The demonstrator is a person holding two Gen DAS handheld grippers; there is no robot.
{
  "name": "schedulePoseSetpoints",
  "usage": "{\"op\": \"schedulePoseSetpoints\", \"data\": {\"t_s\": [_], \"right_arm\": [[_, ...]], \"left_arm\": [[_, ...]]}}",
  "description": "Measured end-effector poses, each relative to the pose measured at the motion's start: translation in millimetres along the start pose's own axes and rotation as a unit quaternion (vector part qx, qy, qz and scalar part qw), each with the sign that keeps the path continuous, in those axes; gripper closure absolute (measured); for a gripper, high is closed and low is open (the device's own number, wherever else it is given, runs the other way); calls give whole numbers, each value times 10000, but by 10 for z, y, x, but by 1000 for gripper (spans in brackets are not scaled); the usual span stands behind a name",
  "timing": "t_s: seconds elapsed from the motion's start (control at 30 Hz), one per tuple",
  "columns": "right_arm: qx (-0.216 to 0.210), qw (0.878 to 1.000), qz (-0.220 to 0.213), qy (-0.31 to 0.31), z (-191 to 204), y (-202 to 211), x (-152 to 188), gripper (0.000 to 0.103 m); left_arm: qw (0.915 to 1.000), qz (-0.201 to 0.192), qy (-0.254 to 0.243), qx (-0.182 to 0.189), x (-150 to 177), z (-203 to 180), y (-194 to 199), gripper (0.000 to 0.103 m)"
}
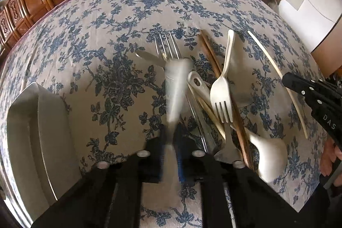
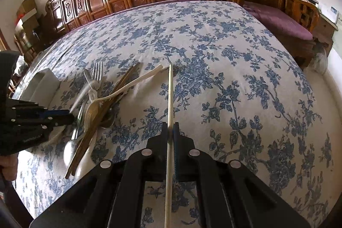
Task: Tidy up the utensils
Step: 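Grasp a white plastic spoon with the left tool while the right tool grasps a wooden chopstick, then carry the spoon into the metal tray with the left tool while the right tool drops the chopstick there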
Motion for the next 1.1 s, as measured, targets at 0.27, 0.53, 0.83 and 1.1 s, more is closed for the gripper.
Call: {"op": "schedulePoseSetpoints", "data": {"t_s": [0.27, 0.53, 0.83, 1.1], "right_arm": [[99, 9994, -216, 256, 193, 218, -50, 97], [-83, 9981, -477, 389, 497, 611, -136, 97], [-360, 9941, -726, 725, 1030, 948, -329, 97], [-639, 9903, -786, 950, 1569, 1021, -397, 97]], "left_arm": [[9996, -288, 15, -61, -12, 8, 269, 97], [9977, -675, 40, 12, -56, -1, 692, 97], [9945, -1028, 175, -33, -60, 301, 1219, 97], [9926, -1046, 476, -393, 45, 903, 1412, 97]]}}
Point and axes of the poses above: each gripper's, at about its wrist camera, not at the fingertips, and y roughly against the way its jaws point, z to its left, x to its underside, the point moved 8 cm from there along -y, roughly the way its jaws point, and after that the axes turned 7 degrees about x, right-handed, at the moved point
